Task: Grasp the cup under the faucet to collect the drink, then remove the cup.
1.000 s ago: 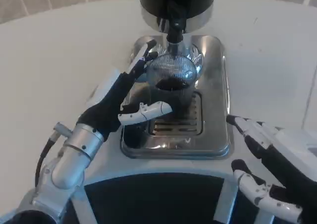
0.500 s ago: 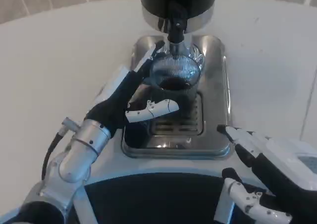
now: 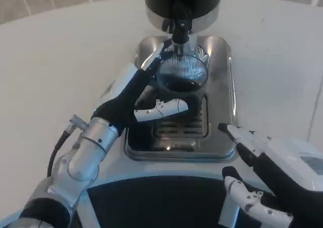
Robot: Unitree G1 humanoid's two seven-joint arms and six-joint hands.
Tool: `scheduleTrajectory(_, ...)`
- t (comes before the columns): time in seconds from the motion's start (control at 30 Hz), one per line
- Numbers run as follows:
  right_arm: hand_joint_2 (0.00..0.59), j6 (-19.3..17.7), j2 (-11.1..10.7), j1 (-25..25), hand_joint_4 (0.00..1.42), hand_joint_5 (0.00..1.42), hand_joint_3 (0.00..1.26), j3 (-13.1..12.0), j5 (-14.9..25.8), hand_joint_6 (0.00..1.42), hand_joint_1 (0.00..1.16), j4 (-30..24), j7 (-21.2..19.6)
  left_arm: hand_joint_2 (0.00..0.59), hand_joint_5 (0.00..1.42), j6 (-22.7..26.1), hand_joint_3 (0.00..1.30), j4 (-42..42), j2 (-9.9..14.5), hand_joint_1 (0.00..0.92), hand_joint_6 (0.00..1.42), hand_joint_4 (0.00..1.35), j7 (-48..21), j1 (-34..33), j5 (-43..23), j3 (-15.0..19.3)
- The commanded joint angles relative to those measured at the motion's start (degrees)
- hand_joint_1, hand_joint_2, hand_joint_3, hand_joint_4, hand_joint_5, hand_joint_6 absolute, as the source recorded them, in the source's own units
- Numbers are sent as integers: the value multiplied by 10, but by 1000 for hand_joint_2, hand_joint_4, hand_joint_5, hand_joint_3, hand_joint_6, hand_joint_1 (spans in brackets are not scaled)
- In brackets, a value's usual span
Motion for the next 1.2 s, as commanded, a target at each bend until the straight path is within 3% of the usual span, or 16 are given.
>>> scheduleTrajectory(0.03, 574, -2, 8, 0, 0, 0, 0, 10, -11, 0, 36, 4, -5, 68, 366, 13, 0, 9, -6, 395, 385, 32, 13, -4, 17, -13)
scheduleTrajectory(0.37, 565, 1, 18, -2, 0, 0, 0, 23, -21, 0, 18, 13, -6, 70, 410, 20, 0, 13, -12, 395, 467, 71, 23, -3, 25, -21)
scheduleTrajectory(0.5, 571, -2, 20, -3, 0, 0, 0, 27, -25, 0, 14, 17, -7, 70, 490, 23, 8, 10, -16, 395, 635, 135, 33, -1, 27, -22)
scheduleTrajectory(1.2, 579, 0, 28, -4, 0, 0, 22, 20, -31, 0, 41, 19, -11, 73, 628, 39, 300, -2, -19, 391, 808, 316, 89, 2, 47, -47)
